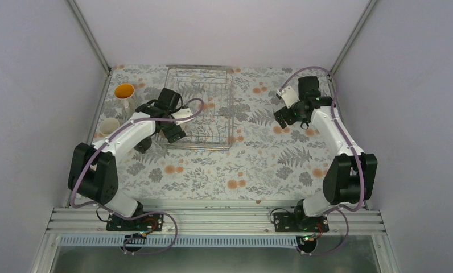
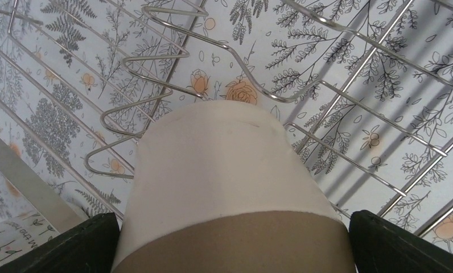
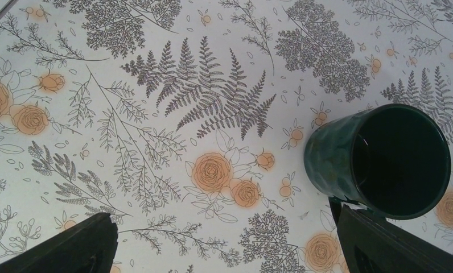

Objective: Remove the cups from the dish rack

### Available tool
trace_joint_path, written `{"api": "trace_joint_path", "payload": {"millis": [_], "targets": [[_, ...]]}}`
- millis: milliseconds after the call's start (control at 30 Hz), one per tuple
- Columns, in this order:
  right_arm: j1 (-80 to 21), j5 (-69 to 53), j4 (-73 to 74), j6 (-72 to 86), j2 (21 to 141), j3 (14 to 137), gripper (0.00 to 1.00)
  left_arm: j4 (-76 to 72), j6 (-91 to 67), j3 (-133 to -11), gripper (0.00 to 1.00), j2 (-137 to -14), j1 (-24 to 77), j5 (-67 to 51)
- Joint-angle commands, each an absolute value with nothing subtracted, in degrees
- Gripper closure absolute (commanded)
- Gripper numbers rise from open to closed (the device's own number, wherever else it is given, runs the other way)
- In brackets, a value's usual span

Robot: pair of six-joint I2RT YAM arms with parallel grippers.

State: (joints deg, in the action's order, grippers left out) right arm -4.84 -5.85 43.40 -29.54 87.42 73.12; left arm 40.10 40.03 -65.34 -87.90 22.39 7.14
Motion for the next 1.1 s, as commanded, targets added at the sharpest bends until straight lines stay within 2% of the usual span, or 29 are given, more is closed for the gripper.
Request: {"api": "trace_joint_path", "payload": {"millis": [0, 667, 833, 1067], "targets": [[-5.01, -7.18, 42.36, -29.79, 85.83, 72.2, 0.0, 41.57, 40.12, -64.95, 0.0, -89.82, 22.68, 9.11], [-5.0, -7.2, 42.89, -30.48, 83.89, 69.82, 0.0, 47.08, 38.5, -67.56, 0.0, -95.47, 22.65, 11.4], [-5.02, -7.55, 43.52, -30.59, 83.55, 70.58, 0.0, 48.95, 38.19, -67.68, 0.09, -95.76, 22.67, 12.5], [-4.99, -7.72, 44.21, -30.66, 83.0, 71.1, 0.0, 50.88, 37.78, -68.11, 0.33, -96.5, 22.68, 14.32]]}}
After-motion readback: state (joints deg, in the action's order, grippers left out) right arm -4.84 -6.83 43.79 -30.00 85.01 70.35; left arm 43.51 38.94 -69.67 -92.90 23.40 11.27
